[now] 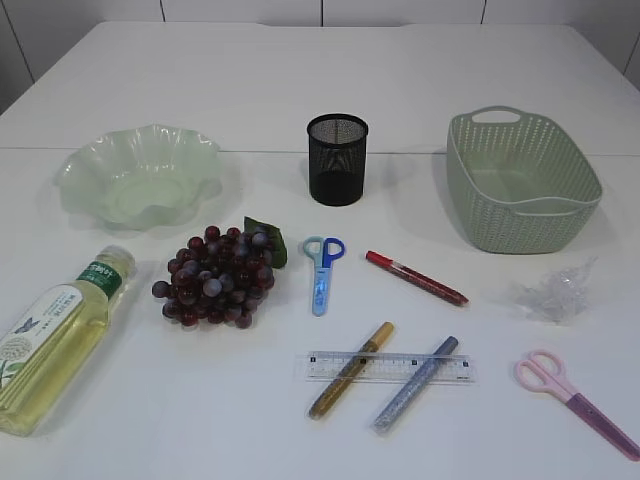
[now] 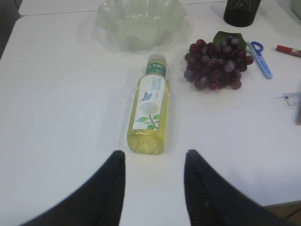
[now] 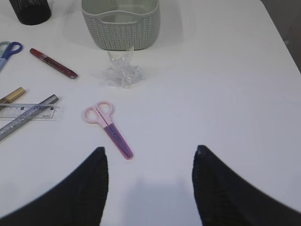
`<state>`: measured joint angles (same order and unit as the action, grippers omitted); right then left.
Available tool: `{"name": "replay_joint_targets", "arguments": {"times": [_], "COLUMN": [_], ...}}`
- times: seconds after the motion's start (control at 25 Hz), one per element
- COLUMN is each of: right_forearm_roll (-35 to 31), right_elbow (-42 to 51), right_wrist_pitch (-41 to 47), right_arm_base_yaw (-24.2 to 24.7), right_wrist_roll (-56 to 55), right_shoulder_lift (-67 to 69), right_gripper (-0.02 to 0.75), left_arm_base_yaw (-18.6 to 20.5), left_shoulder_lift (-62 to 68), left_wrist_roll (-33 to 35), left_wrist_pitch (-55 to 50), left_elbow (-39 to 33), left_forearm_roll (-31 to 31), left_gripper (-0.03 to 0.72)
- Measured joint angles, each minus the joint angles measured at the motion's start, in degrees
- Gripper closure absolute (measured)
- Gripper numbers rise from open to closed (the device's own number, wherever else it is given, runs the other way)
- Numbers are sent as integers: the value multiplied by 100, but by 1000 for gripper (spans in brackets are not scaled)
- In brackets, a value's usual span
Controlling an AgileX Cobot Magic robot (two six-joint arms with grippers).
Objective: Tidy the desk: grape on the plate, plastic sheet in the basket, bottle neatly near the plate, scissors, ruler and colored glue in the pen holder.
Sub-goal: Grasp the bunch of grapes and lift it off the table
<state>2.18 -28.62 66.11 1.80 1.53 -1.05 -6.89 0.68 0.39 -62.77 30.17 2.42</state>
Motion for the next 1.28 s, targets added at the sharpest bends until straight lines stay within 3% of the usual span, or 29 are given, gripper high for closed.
{"name": "replay_joint_targets", "arguments": {"times": [0.16, 0.48, 0.68, 0.88, 1.28], "right_forearm_roll": [9, -598, -936, -780, -485], "right_elbow": [-37, -83, -159, -387, -864], "right_wrist_pitch": [-92, -498, -999, -1205, -1942], "right_arm_base_yaw": [0, 0, 0, 0, 0], "right_wrist_roll": [-16, -272, -284, -322, -793], "right_shoulder_lift": [0, 372, 1191, 2070, 3551], "right_gripper": [283, 283, 283, 283, 283], "left_arm_base_yaw": [0, 0, 0, 0, 0], "left_shoulder_lift": [46, 1358, 2406, 3725, 6053], "left_wrist_roll": [0, 0, 0, 0, 0], "left_wrist_pitch": [44, 778, 2089, 3216, 3187], "left_elbow": [28, 452, 468, 557, 1961], "left_forearm_roll": [185, 1305, 1309, 1309, 1309], "left_gripper": [379, 379, 379, 380, 367]}}
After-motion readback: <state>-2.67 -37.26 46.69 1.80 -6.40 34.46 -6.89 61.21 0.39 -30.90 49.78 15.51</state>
